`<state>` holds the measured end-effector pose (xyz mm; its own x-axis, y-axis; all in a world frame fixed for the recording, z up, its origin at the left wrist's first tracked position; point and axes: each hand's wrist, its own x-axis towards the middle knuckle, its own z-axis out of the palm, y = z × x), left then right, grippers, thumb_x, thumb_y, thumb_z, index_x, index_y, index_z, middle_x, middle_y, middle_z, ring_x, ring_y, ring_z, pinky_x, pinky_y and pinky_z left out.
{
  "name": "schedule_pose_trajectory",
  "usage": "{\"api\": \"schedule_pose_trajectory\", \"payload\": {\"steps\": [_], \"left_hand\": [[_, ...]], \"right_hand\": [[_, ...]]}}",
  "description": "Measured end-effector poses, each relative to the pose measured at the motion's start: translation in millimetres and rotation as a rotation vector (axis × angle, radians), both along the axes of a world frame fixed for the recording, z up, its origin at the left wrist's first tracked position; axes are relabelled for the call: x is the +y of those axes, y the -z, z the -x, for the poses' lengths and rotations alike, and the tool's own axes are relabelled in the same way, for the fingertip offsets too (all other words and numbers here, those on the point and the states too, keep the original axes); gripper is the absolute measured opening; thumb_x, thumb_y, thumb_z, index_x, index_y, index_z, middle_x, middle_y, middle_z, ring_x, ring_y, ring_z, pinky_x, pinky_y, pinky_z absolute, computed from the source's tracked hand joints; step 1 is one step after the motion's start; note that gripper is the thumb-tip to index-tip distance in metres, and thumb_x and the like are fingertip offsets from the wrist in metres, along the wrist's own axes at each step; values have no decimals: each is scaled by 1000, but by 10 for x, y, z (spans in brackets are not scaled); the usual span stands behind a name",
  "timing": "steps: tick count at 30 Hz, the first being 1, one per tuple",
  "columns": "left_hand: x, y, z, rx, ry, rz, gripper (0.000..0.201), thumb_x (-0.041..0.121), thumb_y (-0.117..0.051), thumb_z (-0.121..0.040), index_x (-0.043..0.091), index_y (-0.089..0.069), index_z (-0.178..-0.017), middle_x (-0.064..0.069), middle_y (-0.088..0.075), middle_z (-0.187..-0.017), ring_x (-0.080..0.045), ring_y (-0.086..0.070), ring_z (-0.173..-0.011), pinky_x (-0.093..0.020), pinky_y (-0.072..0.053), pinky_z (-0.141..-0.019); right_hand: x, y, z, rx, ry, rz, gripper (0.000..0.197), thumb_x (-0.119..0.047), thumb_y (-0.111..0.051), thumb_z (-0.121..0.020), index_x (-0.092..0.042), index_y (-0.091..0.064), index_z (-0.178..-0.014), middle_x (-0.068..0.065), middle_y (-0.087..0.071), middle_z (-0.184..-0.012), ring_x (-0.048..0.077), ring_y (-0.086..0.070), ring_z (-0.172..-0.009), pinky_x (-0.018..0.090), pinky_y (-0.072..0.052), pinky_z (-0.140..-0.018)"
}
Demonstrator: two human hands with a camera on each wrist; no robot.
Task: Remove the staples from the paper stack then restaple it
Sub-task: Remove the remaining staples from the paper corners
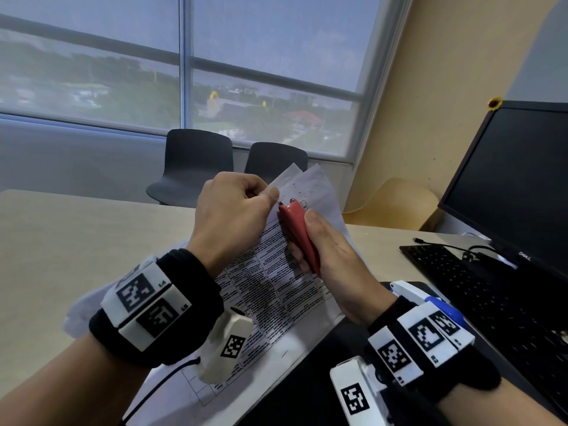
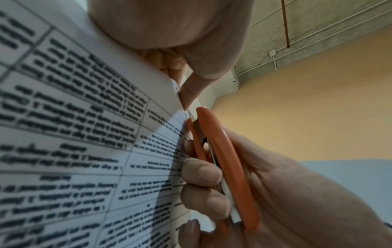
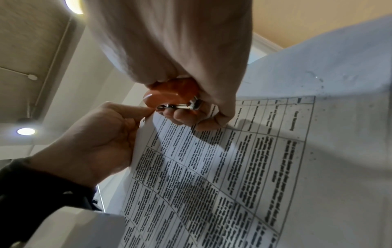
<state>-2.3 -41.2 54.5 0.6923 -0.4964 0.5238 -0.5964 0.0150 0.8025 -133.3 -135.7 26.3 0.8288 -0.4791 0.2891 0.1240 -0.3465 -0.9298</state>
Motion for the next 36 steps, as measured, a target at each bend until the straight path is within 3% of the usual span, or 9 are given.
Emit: {"api": "schedule_pose_trajectory", "payload": {"steps": [3,9,17,20,24,27,32,36], "left_hand": [[-2,2,4,-11,-15,-3,25,31,-65,-92,19,-78,-74,6,-72,-69,-18,-70,-73,-45,-60,-74],[-11,9,-5,-20,-29,4,24,31,-65,-92,19,-78,-76,6,-72,-68,-16,-69,-72,-43,-60,-74],[-18,23,-9,-50,-31,6,23,30,-65,-93,19,-78,-78,9,-71,-69,-13,-68,-72,-42,-60,-74],[-19,24,-11,-104,-44,10,23,29,-65,-92,19,-77,-75,8,-71,-67,-16,-68,-69,-42,-60,-71],[-26,67,43,-267,-72,24,25,29,-64,-90,18,-74,-71,7,-65,-59,-20,-62,-62,-36,-52,-60],[-28,97,84,-359,-63,37,25,30,-64,-90,17,-73,-71,9,-60,-56,-18,-55,-54,-30,-41,-54],[2,42,43,-305,-11,55,29,32,-61,-92,16,-72,-70,0,-65,-60,-24,-60,-61,-41,-51,-58],[44,4,-11,-224,20,79,29,30,-61,-89,16,-71,-66,-3,-66,-60,-26,-62,-62,-45,-53,-61]], "right_hand": [[-9,-16,-3,11,10,26,48,-44,-32,-104,-2,-54,-111,3,-52,-75,8,-46,-61,19,-43,-58],[-16,-9,3,22,-13,36,36,-43,-32,-105,-14,-54,-102,1,-52,-74,9,-46,-62,22,-44,-59],[-55,-44,22,33,-31,31,41,-44,-34,-103,-9,-55,-104,1,-52,-72,7,-47,-59,19,-43,-58],[-33,-83,30,54,25,113,44,-46,-31,-104,-11,-56,-98,3,-50,-70,11,-47,-61,22,-41,-57],[-7,-135,57,97,143,226,46,-60,-30,-101,-27,-56,-83,-3,-53,-67,11,-49,-62,33,-38,-63],[56,-136,78,86,185,116,48,-59,-31,-100,-26,-57,-79,-5,-51,-64,12,-48,-61,35,-37,-63],[141,-15,11,-2,139,-32,48,-52,-29,-103,-15,-59,-110,-1,-47,-69,6,-45,-57,19,-41,-54],[137,71,-80,-43,69,-80,50,-52,-28,-102,-12,-54,-117,7,-51,-77,13,-48,-64,27,-46,-62]]}}
